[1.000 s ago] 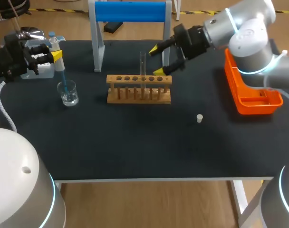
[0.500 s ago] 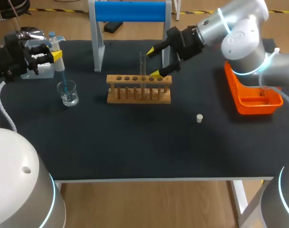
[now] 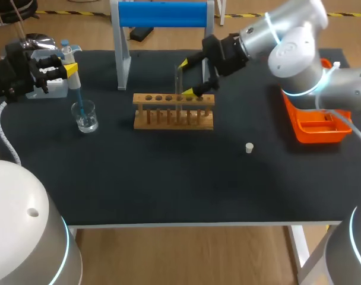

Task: Invert the test tube, pick up the pipette, mount the tip to pipette, aspirate from beaker and dispense into the tube, eject the tip, return the pipette, and cap with the stopper.

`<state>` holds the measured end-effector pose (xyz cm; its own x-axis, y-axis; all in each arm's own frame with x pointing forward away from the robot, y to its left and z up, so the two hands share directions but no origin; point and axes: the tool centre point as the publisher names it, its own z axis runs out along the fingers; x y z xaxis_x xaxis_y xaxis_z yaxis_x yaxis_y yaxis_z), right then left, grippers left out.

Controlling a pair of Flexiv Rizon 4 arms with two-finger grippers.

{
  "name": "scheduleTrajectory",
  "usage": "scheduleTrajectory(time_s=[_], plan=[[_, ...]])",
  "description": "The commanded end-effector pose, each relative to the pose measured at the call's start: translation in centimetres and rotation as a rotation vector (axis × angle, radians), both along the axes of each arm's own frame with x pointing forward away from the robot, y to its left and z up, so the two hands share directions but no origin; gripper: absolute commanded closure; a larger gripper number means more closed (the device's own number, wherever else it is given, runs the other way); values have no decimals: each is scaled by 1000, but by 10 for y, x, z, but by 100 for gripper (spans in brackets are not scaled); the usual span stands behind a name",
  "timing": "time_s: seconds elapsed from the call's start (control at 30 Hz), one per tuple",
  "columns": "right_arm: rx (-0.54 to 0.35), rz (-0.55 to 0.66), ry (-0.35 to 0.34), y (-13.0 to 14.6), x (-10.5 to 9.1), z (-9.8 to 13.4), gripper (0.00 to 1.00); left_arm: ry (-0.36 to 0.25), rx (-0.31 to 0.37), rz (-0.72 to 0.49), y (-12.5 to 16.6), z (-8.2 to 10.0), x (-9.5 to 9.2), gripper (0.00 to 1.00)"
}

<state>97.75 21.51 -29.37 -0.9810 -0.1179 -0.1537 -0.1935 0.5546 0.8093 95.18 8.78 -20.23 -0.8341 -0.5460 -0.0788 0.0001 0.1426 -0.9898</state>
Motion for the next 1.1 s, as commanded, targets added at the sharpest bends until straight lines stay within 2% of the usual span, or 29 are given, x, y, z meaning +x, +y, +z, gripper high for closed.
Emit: scheduleTrajectory(time_s=[0.03, 0.33, 1.1], plan=[[0, 2, 1, 6, 4, -2, 0, 0, 0, -2, 0, 0, 0, 100], [4, -10, -25, 13, 7, -1, 0, 0, 0, -2, 0, 0, 0, 100], [4, -10, -25, 13, 7, -1, 0, 0, 0, -2, 0, 0, 0, 100]])
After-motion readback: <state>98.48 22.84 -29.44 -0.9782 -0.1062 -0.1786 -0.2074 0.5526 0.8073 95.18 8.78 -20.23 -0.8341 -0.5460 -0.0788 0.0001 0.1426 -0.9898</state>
